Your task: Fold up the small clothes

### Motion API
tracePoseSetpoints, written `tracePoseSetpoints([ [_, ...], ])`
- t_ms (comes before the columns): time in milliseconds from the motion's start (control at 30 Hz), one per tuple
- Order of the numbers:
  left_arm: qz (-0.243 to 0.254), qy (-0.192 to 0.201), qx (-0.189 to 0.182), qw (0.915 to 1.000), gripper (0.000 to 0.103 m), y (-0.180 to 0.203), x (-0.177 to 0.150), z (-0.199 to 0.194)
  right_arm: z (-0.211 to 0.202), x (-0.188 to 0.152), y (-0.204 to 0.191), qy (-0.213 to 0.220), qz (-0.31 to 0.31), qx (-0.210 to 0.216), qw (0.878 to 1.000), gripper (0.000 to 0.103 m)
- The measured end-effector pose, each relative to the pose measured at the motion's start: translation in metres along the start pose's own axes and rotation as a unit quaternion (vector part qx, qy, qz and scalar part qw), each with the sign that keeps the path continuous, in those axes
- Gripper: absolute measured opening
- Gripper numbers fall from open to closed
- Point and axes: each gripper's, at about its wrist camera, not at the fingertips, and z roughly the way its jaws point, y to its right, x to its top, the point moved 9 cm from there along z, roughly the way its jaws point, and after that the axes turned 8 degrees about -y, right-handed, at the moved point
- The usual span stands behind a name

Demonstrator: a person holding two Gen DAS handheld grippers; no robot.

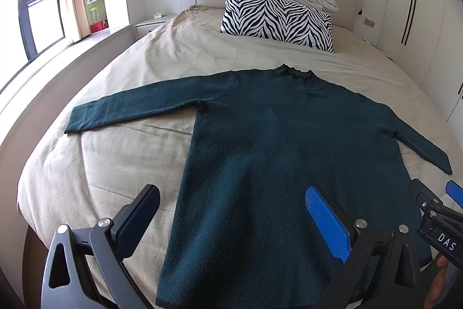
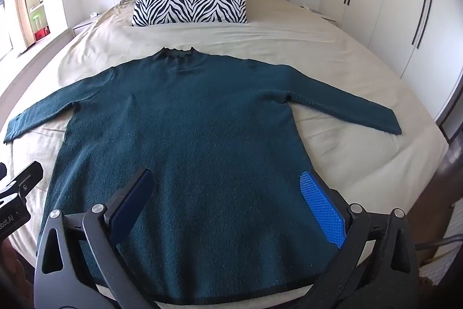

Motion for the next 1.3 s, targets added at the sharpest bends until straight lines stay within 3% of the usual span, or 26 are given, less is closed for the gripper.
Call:
tracePoseSetpoints([
  [767, -0.006, -0.001, -0.004, 1.0000, 0.103, 0.002, -0.016, 0.003, 0.002, -0.002, 0.001, -0.001, -0.004, -0.003, 1.000, 0.103],
  [1300, -0.006, -0.004, -0.004, 1.0000, 0.103, 0.004, -0.007, 0.007, 0.004, -0.002, -0.003, -0.002, -0.010, -0.008, 1.000, 0.103],
])
